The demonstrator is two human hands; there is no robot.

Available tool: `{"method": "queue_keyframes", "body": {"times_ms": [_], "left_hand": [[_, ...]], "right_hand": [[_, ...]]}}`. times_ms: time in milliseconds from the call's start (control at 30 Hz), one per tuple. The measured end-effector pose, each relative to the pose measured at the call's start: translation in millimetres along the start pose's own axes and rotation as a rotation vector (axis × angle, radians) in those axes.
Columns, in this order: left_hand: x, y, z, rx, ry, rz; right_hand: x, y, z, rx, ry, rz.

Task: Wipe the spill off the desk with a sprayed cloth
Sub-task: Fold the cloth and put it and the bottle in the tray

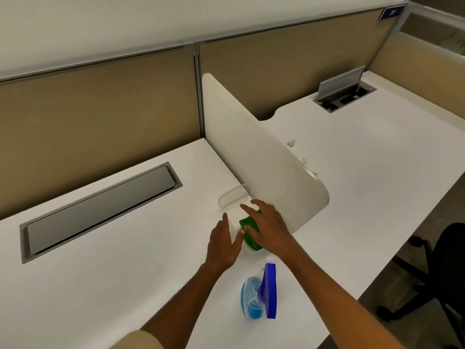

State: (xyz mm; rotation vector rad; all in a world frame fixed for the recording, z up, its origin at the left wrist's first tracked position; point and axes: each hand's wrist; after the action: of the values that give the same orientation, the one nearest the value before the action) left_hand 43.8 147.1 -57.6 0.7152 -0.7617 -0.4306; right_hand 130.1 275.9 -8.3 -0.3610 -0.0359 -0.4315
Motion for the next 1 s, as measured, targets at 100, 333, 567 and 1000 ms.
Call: {"method": "queue_keyframes", "body": {"times_ms": [100, 333, 567, 1000], "left_hand": [[10.3, 2.8, 12.8, -0.218, -0.013, -0.025], [41.1, 2.7, 34.0, -0.599, 0.082, -0.138], [57.4, -8.1, 29.0, -0.682, 0.138, -0.178], [70.6, -19.1, 26.5, -0.713, 0.109, -0.218]], "right_hand": [[20.2, -2.7, 9.5, -0.078, 0.026, 0.078], [82.2, -8.2, 30.3, -0.189, -0.149, 0.173], [131.7, -6.4, 37.8, -0.417, -0.424, 0.057], [144.4, -39.9, 23.8, -0.664, -0.138, -0.050]]}}
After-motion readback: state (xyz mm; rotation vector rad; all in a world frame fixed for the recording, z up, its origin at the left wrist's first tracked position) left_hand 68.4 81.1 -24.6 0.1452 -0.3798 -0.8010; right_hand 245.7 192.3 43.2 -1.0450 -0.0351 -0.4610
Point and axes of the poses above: each hand's wrist, its own x-axis away from the middle knuckle, its own z-axis out of the back of the hand, y = z × x, and after that the axes turned 10 degrees about z, right-handed
